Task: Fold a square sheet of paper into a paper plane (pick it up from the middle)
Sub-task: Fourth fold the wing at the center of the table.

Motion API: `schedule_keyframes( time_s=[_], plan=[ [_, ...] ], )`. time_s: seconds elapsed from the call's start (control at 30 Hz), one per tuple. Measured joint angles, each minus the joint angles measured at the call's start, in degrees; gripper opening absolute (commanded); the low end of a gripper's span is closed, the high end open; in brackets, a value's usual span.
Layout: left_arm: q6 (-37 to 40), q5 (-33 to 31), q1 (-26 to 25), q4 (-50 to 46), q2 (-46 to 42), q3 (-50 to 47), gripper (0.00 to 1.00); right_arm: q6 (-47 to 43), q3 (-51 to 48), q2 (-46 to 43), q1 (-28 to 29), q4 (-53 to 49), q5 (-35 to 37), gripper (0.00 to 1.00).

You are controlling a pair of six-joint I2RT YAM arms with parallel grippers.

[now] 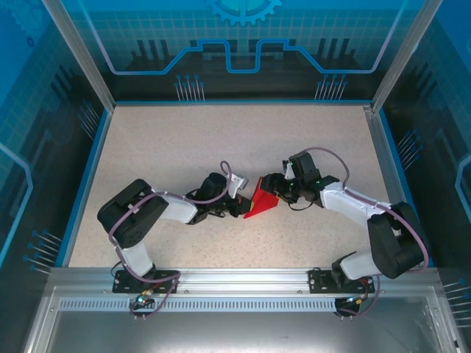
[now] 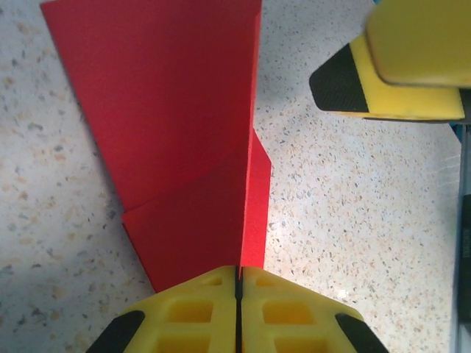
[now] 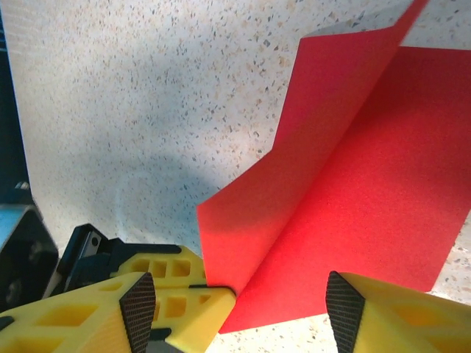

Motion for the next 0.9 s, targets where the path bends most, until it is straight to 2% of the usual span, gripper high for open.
schedule_keyframes(
  time_s=[0.43,0.9],
  plan=[
    [-10.12,1.38,0.0,-0.83,1.2,0.63,0.05,-3.28,-2.49,2.4,-0.04,2.29,-1.05,0.6],
    [-16.28,2.62,0.0,1.25,2.89,0.66,0.05,-3.41,-0.83,8.24,-0.04,3.32,-2.19,0.57]
  ],
)
